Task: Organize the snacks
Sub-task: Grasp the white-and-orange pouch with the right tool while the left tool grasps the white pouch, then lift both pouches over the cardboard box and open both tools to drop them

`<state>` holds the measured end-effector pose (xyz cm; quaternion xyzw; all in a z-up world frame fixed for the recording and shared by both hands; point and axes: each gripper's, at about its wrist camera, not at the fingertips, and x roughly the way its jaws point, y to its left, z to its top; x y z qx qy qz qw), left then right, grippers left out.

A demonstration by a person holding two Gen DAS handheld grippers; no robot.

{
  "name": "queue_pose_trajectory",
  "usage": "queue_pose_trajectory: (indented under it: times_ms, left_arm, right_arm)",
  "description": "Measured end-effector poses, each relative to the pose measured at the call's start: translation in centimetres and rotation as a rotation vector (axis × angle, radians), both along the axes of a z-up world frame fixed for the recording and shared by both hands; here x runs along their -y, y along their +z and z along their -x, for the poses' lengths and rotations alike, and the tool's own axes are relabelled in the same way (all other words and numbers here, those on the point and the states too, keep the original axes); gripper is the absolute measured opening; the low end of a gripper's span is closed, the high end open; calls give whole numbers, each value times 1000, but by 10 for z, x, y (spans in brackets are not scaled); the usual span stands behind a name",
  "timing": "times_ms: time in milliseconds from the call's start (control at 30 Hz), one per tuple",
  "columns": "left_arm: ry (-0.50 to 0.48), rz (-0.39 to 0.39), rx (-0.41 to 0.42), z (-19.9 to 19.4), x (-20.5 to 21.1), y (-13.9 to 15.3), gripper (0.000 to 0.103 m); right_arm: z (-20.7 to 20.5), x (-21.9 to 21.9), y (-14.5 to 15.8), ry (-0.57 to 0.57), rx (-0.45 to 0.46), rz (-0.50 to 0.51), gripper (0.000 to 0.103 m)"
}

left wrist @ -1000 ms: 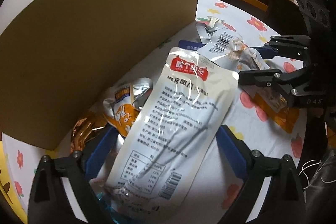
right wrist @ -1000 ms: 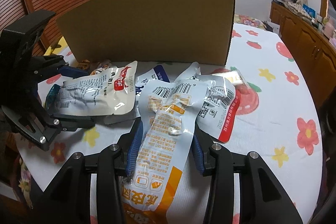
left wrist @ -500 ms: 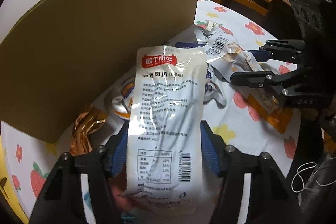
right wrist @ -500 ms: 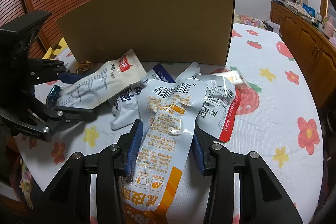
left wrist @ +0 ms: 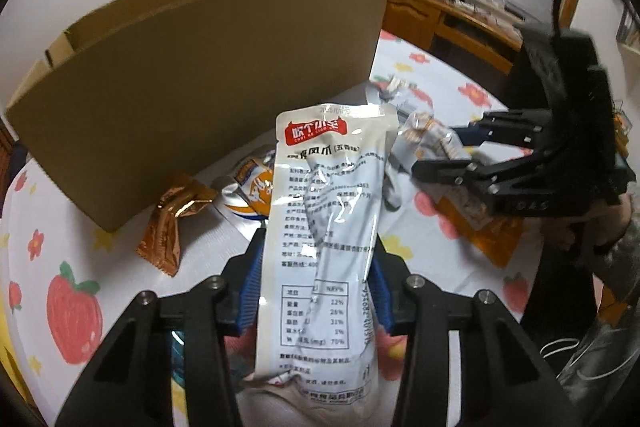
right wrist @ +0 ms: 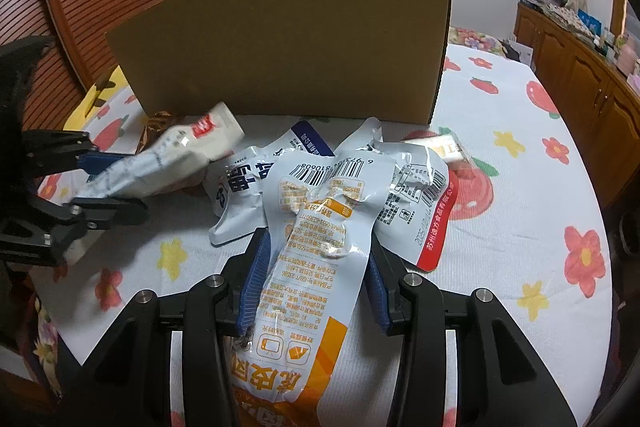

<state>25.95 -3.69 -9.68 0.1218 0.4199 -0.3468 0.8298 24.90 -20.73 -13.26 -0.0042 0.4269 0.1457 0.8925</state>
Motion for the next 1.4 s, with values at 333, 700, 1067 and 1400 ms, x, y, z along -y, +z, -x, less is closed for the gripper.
queue_pose_trajectory:
  times_ms: [333,700,1067,1400]
  left_arm:
    - [48,63,64,9,-8,24,45]
    - [46,80,117,17,-8,40,45]
    - [113,139,221,8,-17,76,45]
    - [162,191,300,-14,-28,109,45]
  right_arm:
    - [3,7,2,17,-2,-20,38]
    - [12,14,25,26,67,-30,35]
    - [9,26,69,14,156,-33,35]
    - [-9,26,122,38,261,19,35]
